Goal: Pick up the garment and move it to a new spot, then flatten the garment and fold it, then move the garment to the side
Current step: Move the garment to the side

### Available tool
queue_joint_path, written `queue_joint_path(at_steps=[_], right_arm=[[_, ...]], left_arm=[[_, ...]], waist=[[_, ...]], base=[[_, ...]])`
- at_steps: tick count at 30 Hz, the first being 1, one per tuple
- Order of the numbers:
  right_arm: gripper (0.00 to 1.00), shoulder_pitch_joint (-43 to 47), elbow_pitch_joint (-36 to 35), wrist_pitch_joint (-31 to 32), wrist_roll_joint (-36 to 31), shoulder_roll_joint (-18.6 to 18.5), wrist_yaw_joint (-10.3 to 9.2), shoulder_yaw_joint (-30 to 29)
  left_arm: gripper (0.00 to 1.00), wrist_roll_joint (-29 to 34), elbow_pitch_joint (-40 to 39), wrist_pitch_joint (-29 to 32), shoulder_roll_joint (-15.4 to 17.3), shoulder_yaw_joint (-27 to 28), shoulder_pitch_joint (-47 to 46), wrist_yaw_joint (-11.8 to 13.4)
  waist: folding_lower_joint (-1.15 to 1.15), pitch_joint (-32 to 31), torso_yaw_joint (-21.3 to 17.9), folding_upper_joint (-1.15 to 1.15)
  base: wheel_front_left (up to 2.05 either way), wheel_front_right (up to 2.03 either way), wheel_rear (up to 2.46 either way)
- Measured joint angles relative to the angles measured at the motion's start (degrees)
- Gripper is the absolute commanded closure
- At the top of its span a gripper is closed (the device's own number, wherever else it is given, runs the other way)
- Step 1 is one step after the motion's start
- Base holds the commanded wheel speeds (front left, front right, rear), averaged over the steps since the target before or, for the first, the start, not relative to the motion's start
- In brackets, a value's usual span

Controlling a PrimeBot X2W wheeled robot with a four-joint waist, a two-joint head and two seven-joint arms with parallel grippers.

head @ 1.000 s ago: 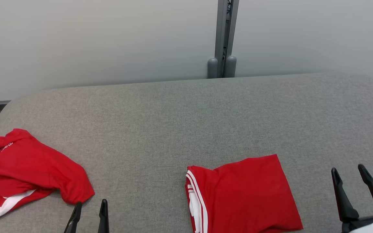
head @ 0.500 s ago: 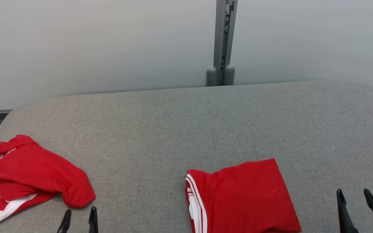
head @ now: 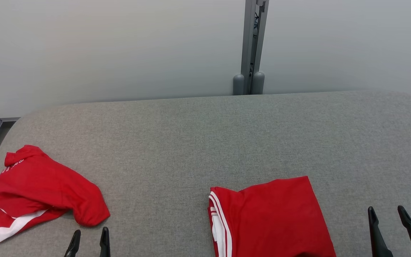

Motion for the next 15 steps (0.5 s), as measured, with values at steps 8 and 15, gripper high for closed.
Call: queue_joint_path(at_steps=[8, 15], right_arm=[[0.0, -1.62, -0.66, -0.01, 2.05, -1.22, 0.0, 2.27], [0.0, -10.56, 7.84, 23.25, 16.31, -5.88, 0.0, 12.15]], left_arm=[[0.0, 0.45, -0.57, 0.0, 0.0, -0.07, -0.01, -0.01], [0.0, 0.52, -0.85, 0.0, -0.01, -0.44, 0.01, 0.08]], waist=[[0.0, 0.08, 0.81, 0.0], [0.0, 0.56, 0.66, 0.0]], base=[[0.0, 0.0, 0.0], [0.0, 0.0, 0.0]])
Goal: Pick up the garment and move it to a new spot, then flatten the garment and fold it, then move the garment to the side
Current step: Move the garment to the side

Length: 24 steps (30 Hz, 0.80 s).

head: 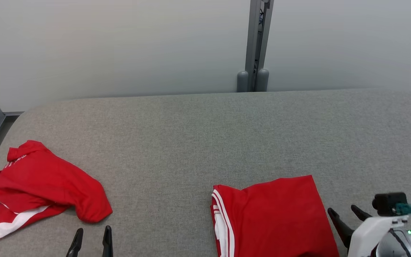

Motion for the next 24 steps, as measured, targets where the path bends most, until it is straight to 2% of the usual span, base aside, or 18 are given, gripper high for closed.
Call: queue_joint_path(at_steps=[2, 5, 13, 14, 15, 16, 21, 24], right_arm=[[0.0, -3.31, 1.82, 5.52, 0.26, -2.05, 0.02, 3.22], [0.0, -7.03, 5.67, 9.58, 2.23, -2.47, -0.01, 4.38], [0.0, -13.42, 14.61, 12.84, 5.11, -0.94, -0.03, 8.14], [0.28, -14.06, 15.08, 12.82, 6.24, -0.57, -0.02, 8.91], [0.85, -14.63, 15.58, 12.82, 7.56, 0.03, -0.02, 9.29], [1.0, -15.21, 15.96, 12.87, 8.76, 0.35, -0.02, 9.81], [1.0, -18.44, 15.25, 12.1, 14.24, -0.9, -0.01, 11.87], [1.0, -24.24, 14.12, 11.01, 15.18, -5.15, 0.01, 11.98]], left_arm=[[0.0, 0.08, 0.03, 0.0, 0.03, -0.41, 0.0, -0.01], [0.0, 0.41, 0.1, 0.0, -0.02, -1.12, -0.43, -0.25], [0.0, 0.6, -0.31, 0.0, 0.02, -1.7, -1.74, -0.25], [0.0, 0.6, -0.34, 0.0, 0.0, -1.8, -2.08, -0.25], [0.0, 0.6, -0.35, 0.0, -0.01, -1.87, -2.48, -0.25], [0.0, 0.6, -0.46, 0.0, 0.01, -1.88, -2.71, -0.25], [0.0, 0.46, -1.42, 0.0, 0.01, -2.18, -3.81, 0.11], [0.0, 0.75, -2.77, -0.01, 0.02, -1.77, -5.67, -0.1]], waist=[[0.0, 0.45, -0.02, 0.0], [0.0, 1.07, 0.49, 0.0], [0.0, 3.65, 2.08, 0.0], [0.0, 4.09, 2.21, 0.0], [0.0, 4.51, 2.31, 0.0], [0.0, 4.95, 2.37, 0.0], [0.0, 7.24, 1.84, 0.0], [0.0, 9.86, 0.19, 0.0]], base=[[0.0, 0.0, 0.0], [0.0, 0.0, 0.0], [0.0, 0.0, 0.0], [0.0, 0.0, 0.0], [0.0, 0.0, 0.0], [0.0, 0.0, 0.0], [0.0, 0.0, 0.0], [0.0, 0.0, 0.0]])
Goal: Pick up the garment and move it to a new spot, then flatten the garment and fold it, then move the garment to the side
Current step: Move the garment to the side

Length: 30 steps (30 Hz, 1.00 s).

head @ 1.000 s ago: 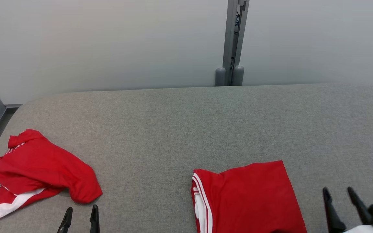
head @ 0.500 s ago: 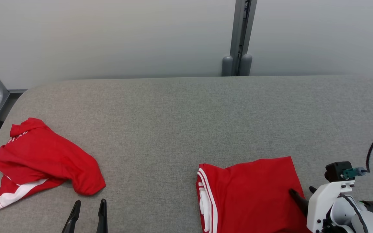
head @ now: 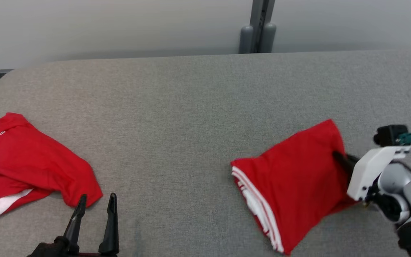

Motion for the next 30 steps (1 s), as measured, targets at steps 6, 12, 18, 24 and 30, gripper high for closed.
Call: queue_joint_path(at_steps=[6, 12, 18, 24, 30], right_arm=[[1.0, -10.04, 3.54, -3.0, -5.72, -8.79, 0.0, -3.15], [1.0, -17.37, 10.58, -7.44, -12.96, -14.72, -0.01, -8.24], [0.84, -21.8, 19.83, -10.31, -19.6, -15.83, 0.0, -12.77], [0.0, -24.91, 24.7, -16.82, -28.26, -15.38, 0.0, -17.69], [0.0, -24.12, 19.95, -28.54, -29.64, -10.16, -0.01, -22.36]], left_arm=[[0.0, 2.8, -1.82, 0.01, -0.01, 0.58, -3.89, -1.55], [0.0, 4.68, -3.15, 0.01, -0.02, 0.94, -7.54, -2.77], [0.0, 5.34, -3.43, 0.01, -0.03, 0.59, -8.49, -3.43], [0.0, 5.19, -4.14, 0.01, 0.0, 2.0, -7.32, -3.19], [0.0, 4.04, -5.23, 0.01, -0.01, 2.69, -5.96, -2.19]], waist=[[0.0, 5.3, -3.59, 0.0], [0.0, 11.11, -6.07, 0.0], [0.0, 14.43, -5.93, 0.0], [0.0, 14.77, -5.12, 0.0], [0.0, 12.01, -5.81, 0.0]], base=[[0.0, 0.0, 0.0], [0.0, 0.0, 0.0], [0.0, 0.0, 0.0], [0.0, 0.0, 0.0], [0.0, 0.0, 0.0]])
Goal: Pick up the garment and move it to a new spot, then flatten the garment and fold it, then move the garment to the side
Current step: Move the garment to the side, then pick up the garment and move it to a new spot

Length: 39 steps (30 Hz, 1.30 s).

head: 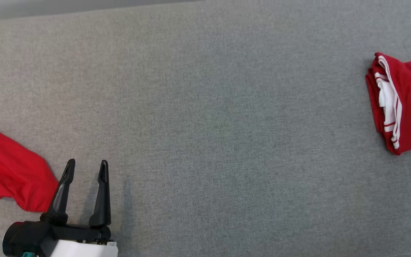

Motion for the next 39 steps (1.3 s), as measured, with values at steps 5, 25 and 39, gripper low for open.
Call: queue_joint_path(at_steps=[5, 25, 39], right_arm=[[0.0, 8.59, -9.43, -3.99, 0.2, 2.12, 0.0, -0.43], [0.0, 55.06, -44.23, -5.72, -4.48, 23.6, 0.0, -0.44], [0.0, 57.9, -47.51, -5.72, -5.6, 25.64, 0.01, -3.65]], left_arm=[[0.0, -1.7, 0.46, 0.0, 0.01, -0.4, 1.33, 0.75], [0.0, -5.76, 6.53, 0.0, 0.04, 2.36, 9.61, 3.59], [0.0, -5.95, 9.0, 0.0, 0.0, 2.79, 10.01, 2.5]], waist=[[0.0, -4.1, -0.39, 0.0], [0.0, -20.03, 2.5, 0.0], [0.0, -20.45, 3.85, 0.0]], base=[[0.0, 0.0, 0.0], [0.0, 0.0, 0.0], [0.0, 0.0, 0.0]])
